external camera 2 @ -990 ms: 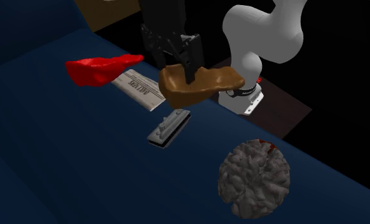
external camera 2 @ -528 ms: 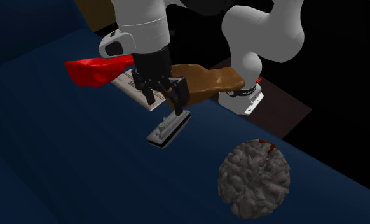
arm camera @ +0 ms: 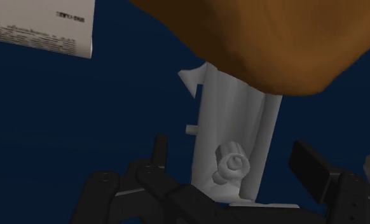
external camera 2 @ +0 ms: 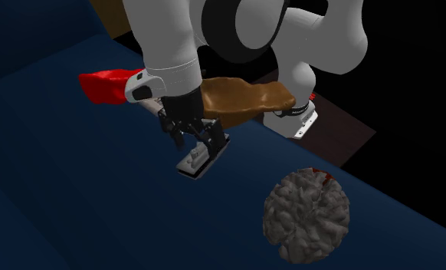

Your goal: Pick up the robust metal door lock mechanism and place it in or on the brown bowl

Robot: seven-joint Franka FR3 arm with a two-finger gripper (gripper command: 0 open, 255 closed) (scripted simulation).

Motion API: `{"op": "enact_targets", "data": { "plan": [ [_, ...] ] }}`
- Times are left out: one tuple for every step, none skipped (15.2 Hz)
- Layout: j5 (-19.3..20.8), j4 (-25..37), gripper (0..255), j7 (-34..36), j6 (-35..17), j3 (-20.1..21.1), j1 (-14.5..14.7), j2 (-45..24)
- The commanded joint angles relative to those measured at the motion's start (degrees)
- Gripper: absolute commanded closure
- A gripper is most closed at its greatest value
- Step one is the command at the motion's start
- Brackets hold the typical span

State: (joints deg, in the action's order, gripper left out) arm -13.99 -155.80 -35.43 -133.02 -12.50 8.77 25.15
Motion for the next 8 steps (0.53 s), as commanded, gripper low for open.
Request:
{"op": "enact_targets", "data": {
  "plan": [
    [-0.8, -0.6, 0, -0.4, -1.9, 0.0, 0.6, -1.3],
    [-1.5, -1.0, 0, -0.8, -3.4, 0.0, 1.1, -2.3],
    [-1.5, -1.0, 0, -0.8, -3.4, 0.0, 1.1, -2.3],
    [-1.5, -1.0, 0, -0.8, -3.4, 0.0, 1.1, -2.3],
    [-1.5, -1.0, 0, -0.8, -3.4, 0.0, 1.1, -2.3],
    [-1.5, -1.0, 0, -0.8, -3.4, 0.0, 1.1, -2.3],
    [-1.5, -1.0, 0, -0.8, -3.4, 0.0, 1.1, -2.3],
    [-1.5, -1.0, 0, -0.8, -3.4, 0.0, 1.1, -2.3]
  ]
}}
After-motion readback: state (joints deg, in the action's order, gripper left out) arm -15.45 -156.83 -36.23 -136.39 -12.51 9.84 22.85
